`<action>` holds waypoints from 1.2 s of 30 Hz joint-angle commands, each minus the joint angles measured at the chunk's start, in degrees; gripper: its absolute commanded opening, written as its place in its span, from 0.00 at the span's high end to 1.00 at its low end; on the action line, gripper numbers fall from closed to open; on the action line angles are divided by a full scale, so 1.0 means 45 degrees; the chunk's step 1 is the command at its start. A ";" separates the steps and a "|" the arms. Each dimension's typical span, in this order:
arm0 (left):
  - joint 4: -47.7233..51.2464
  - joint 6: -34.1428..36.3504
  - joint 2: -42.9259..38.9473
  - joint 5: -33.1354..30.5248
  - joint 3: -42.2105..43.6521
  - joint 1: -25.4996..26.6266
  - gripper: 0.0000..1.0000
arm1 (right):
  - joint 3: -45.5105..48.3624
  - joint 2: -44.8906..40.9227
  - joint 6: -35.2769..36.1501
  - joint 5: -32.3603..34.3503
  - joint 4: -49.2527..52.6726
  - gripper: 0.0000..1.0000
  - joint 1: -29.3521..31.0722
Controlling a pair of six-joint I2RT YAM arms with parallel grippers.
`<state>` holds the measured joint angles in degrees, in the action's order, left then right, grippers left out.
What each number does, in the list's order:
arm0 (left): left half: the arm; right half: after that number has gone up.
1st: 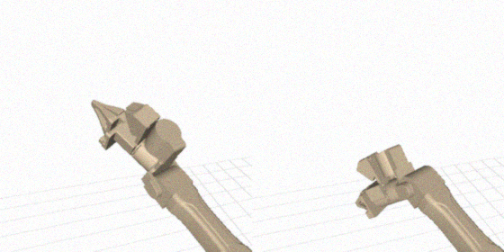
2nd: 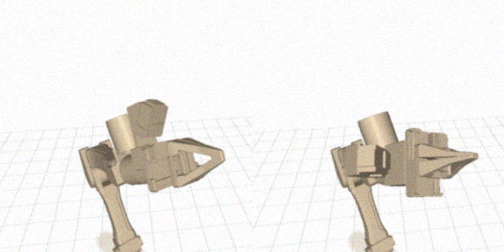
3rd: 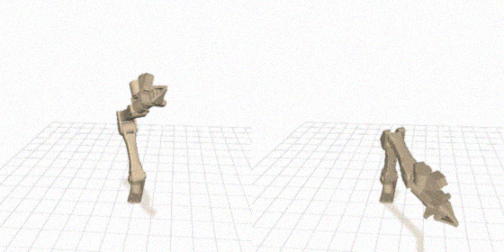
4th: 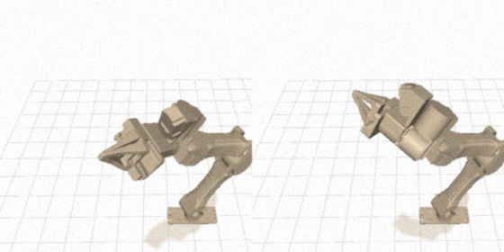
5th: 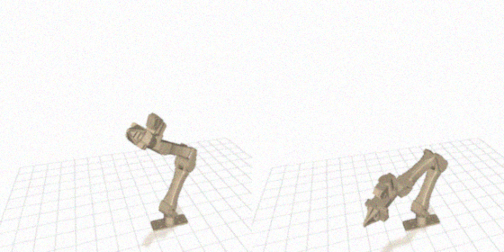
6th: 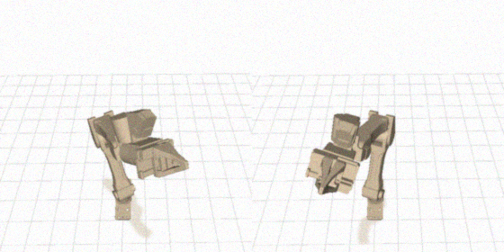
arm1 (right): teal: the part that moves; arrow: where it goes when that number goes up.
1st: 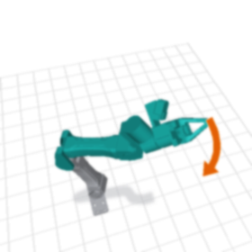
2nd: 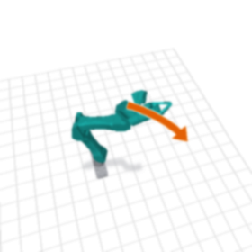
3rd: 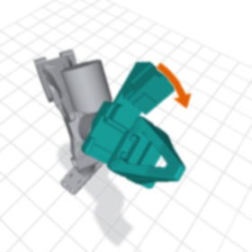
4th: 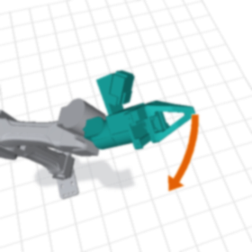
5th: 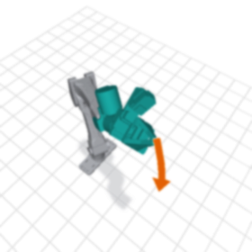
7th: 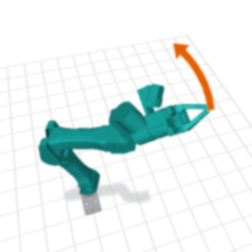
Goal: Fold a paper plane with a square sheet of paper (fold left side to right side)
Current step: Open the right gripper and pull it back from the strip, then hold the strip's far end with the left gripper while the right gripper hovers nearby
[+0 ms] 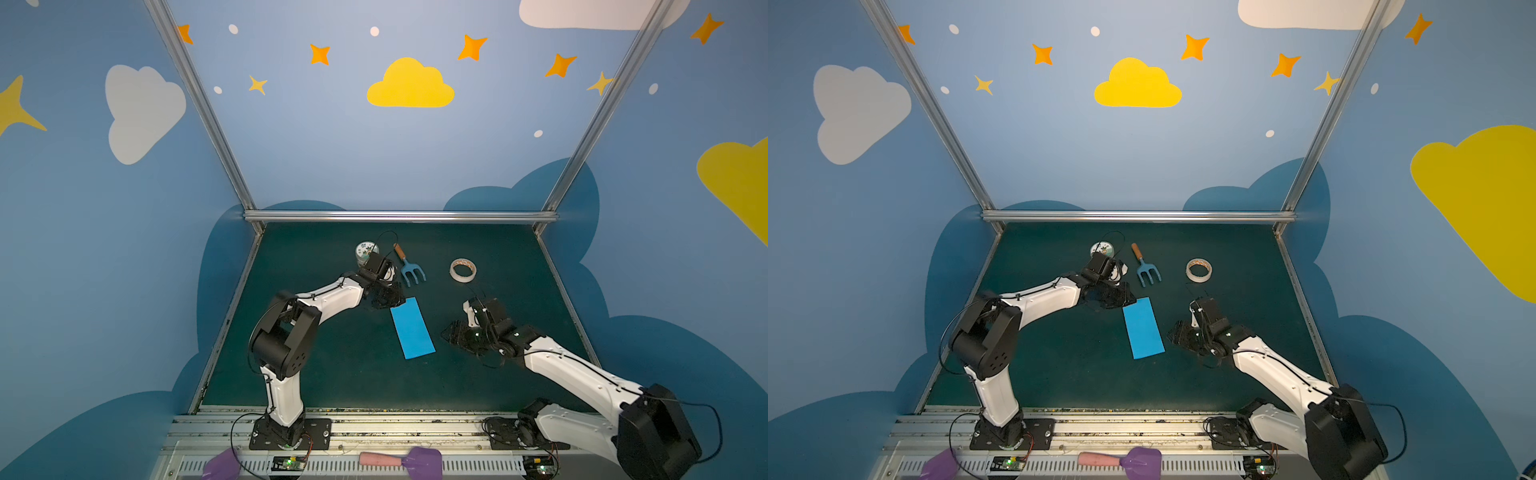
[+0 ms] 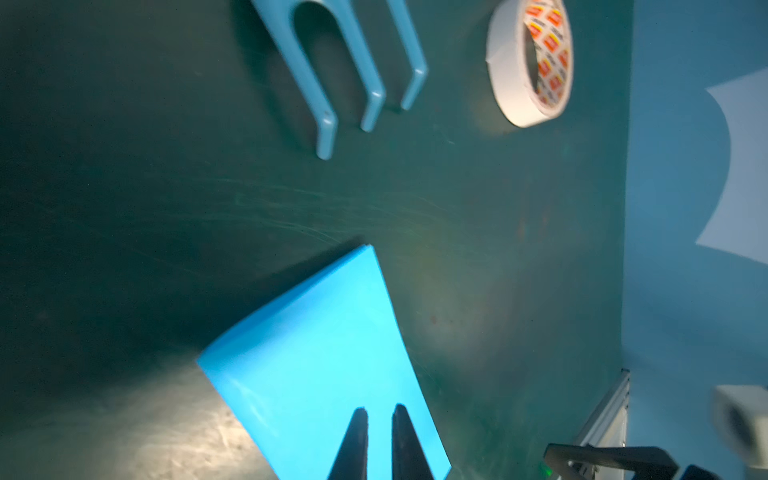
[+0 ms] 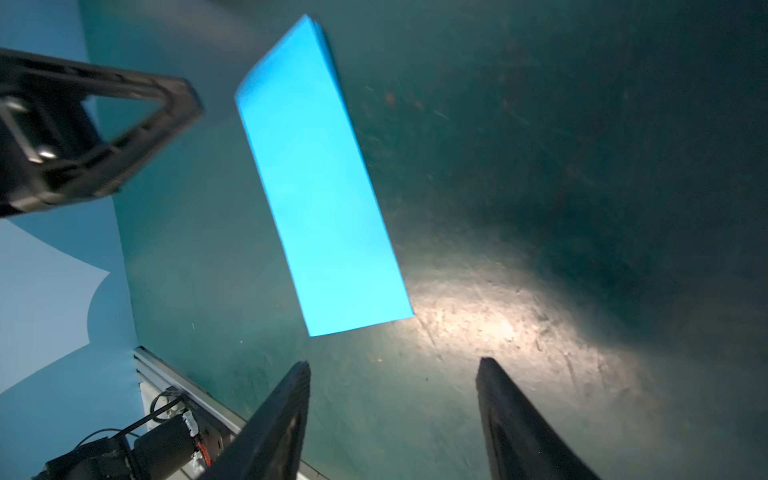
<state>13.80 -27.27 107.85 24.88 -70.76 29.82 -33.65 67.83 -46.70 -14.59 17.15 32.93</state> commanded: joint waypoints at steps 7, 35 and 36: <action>0.0956 0.0566 0.1573 -0.0275 -0.0698 -0.0250 0.89 | 0.0413 0.1627 -0.0442 -0.2139 -0.1747 0.37 -0.0169; -0.0363 -0.0479 0.0267 0.0524 0.0781 -0.0232 0.81 | 0.0767 0.3422 -0.1409 -0.2959 -0.3880 0.38 -0.0144; -0.0592 -0.0730 0.0024 0.0593 0.1031 -0.0156 0.81 | 0.0778 0.3474 -0.1439 -0.2979 -0.3952 0.38 -0.0145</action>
<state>13.06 -27.81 111.96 26.37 -68.05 28.51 -31.11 82.50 -52.73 -27.99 0.27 32.34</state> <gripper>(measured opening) 0.185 0.615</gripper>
